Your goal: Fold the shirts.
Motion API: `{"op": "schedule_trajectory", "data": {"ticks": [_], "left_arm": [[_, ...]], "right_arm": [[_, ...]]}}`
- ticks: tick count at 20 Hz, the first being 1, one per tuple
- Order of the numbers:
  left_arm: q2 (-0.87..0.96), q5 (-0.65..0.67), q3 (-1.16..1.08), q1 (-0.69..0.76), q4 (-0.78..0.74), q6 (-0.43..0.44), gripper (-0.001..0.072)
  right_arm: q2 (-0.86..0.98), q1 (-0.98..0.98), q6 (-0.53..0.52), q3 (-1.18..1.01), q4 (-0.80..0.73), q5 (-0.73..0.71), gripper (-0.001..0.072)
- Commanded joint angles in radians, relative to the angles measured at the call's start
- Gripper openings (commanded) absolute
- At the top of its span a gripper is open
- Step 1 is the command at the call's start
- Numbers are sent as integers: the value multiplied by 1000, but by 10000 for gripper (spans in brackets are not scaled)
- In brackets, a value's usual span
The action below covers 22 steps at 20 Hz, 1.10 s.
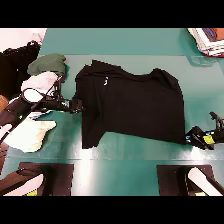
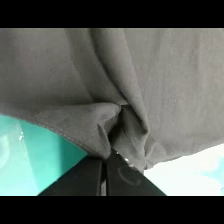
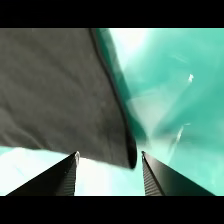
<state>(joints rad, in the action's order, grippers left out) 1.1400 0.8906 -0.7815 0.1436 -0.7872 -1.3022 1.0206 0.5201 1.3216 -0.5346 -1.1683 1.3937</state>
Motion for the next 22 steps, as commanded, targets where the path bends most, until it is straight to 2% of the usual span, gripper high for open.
{"op": "schedule_trajectory", "data": {"ticks": [1,2,5,7,10,13,17,20,22], "left_arm": [[0,0,-4,0,-3,1,24],[0,0,-4,0,-3,1,25],[0,6,-4,0,-3,1,25],[-3,39,-5,0,-15,1,24],[-65,82,-34,-27,-61,-8,24],[-181,167,-162,-113,-82,-8,24],[-294,236,-497,-212,-82,-7,24],[-305,287,-830,-225,-96,-7,24],[-305,280,-1036,-225,-97,-7,24]], "right_arm": [[77,9,-14,0,45,-30,433],[92,8,-14,-9,45,-24,422],[113,-49,-38,-13,42,-21,254],[110,-114,-59,-14,43,-21,21],[66,-216,-58,-66,44,-21,14],[-47,-292,-35,-242,53,-38,14],[-170,-340,-16,-640,51,-117,14],[-217,-325,-6,-956,43,-191,14],[-224,-287,-5,-1143,43,-178,13]]}}
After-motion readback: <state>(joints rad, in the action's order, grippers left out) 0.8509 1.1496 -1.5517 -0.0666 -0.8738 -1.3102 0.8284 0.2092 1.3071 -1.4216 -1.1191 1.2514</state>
